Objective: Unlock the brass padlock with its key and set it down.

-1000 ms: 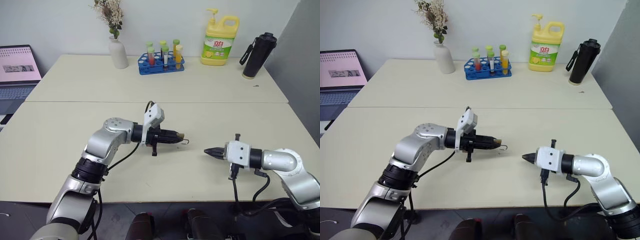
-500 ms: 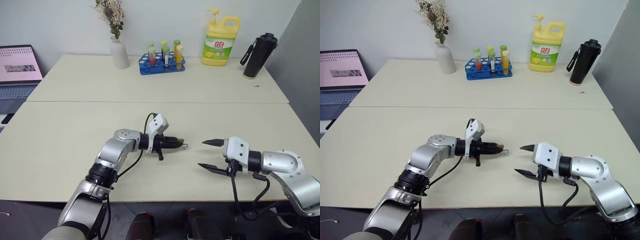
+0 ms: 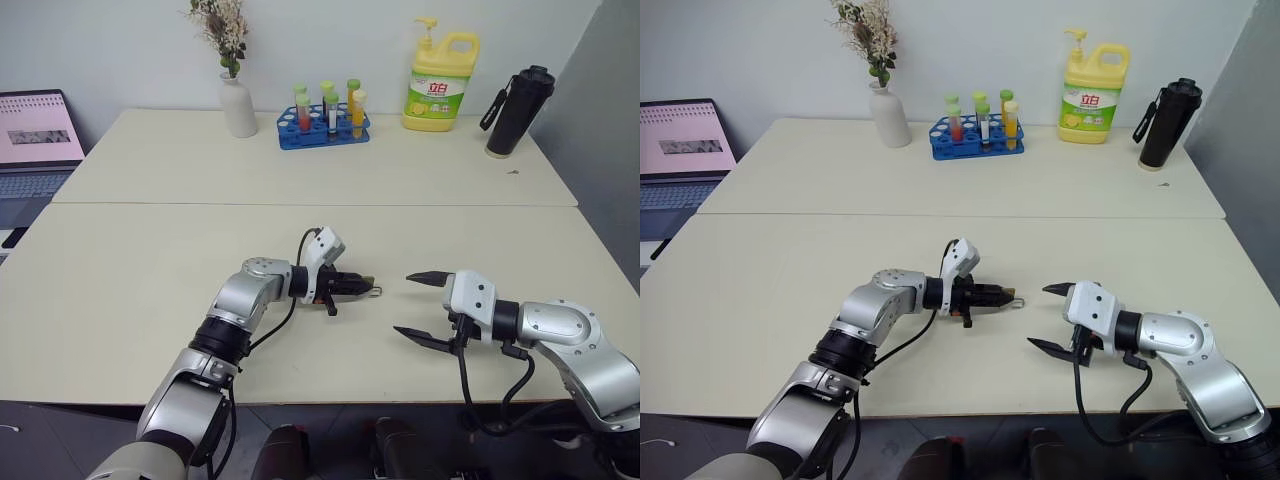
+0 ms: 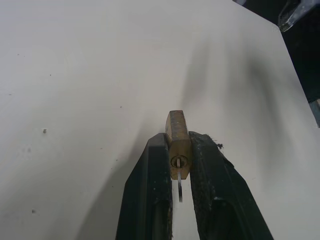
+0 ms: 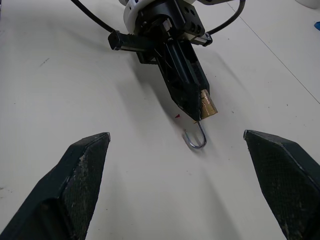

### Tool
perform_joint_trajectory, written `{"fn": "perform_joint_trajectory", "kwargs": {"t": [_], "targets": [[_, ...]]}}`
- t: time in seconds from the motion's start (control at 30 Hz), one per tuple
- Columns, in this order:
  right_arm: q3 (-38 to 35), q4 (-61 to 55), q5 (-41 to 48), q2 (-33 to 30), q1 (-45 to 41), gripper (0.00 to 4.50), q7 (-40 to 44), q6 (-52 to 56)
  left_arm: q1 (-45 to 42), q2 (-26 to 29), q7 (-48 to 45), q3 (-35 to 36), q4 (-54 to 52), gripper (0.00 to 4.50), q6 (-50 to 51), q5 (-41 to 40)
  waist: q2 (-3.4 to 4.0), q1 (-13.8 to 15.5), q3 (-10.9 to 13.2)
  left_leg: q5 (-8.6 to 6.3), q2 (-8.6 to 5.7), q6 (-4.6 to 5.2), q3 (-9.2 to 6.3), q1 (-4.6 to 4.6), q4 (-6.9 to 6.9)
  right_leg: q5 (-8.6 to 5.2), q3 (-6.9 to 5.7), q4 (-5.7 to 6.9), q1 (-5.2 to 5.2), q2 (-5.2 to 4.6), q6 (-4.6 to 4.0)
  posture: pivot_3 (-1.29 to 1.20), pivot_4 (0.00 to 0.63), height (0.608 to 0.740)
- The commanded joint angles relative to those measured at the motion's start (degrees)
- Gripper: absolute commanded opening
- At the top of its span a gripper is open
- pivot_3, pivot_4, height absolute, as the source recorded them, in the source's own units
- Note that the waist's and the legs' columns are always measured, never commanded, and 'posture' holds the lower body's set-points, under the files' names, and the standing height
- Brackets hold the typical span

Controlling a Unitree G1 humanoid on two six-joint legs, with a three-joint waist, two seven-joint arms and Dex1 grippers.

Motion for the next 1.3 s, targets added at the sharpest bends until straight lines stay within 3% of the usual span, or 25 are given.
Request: {"fn": "perform_joint_trajectory", "kwargs": {"t": [0.03,0.27,0.57,0.87,1.13,1.3], "targets": [[-0.6,-1.5,0.3,-0.4,0.1,4.50,0.0,-0.3,-3.1,-1.1,2.2,1.5,2.6,1.11,-1.5,1.2,0.00,0.0,0.0,0.00,-0.01,0.00,-0.01,0.00,0.01,0.00,-0.01,0.00,0.00,0.00,0.00,0.00,0.150,0.740],[-1.3,-1.9,0.4,-0.9,1.0,4.50,-0.1,0.4,-5.0,-0.8,3.3,2.1,5.7,3.15,-8.7,3.8,0.00,0.0,0.0,0.00,-0.02,0.00,0.02,0.00,-0.01,0.00,0.00,-0.01,0.00,0.00,0.01,0.00,0.150,0.740],[-2.1,-2.1,0.9,-0.5,1.1,4.50,-1.3,1.2,-2.5,7.0,2.0,5.6,-7.6,3.15,-21.1,4.8,0.00,-0.1,0.0,0.00,0.04,0.00,-0.01,-0.01,-0.02,0.01,0.03,0.00,-0.01,0.00,0.00,0.00,0.150,0.740],[-3.2,0.6,0.9,-1.6,0.2,4.50,-0.3,-0.5,13.3,21.9,-0.8,11.1,-29.4,3.15,-16.1,1.6,0.01,-0.2,0.0,0.00,0.12,-0.01,0.03,0.05,-0.08,0.04,0.07,-0.01,-0.02,-0.06,-0.07,0.00,0.150,0.740],[-4.2,5.7,3.1,-2.6,-2.7,4.50,3.8,-1.1,21.9,26.1,-0.1,15.2,-38.6,3.15,-9.3,-3.4,-0.01,0.3,0.0,0.00,0.08,0.00,0.06,0.05,-0.01,-0.01,0.04,-0.03,0.02,-0.09,0.02,0.00,0.150,0.740],[-3.4,8.1,2.6,-2.6,-4.0,4.50,5.5,-2.6,22.3,26.4,0.6,15.2,-39.8,3.15,-8.6,-3.7,-0.02,0.3,0.0,0.00,0.11,0.00,-0.01,0.04,-0.02,-0.01,0.04,-0.03,0.01,-0.07,0.01,0.00,0.150,0.740]]}}
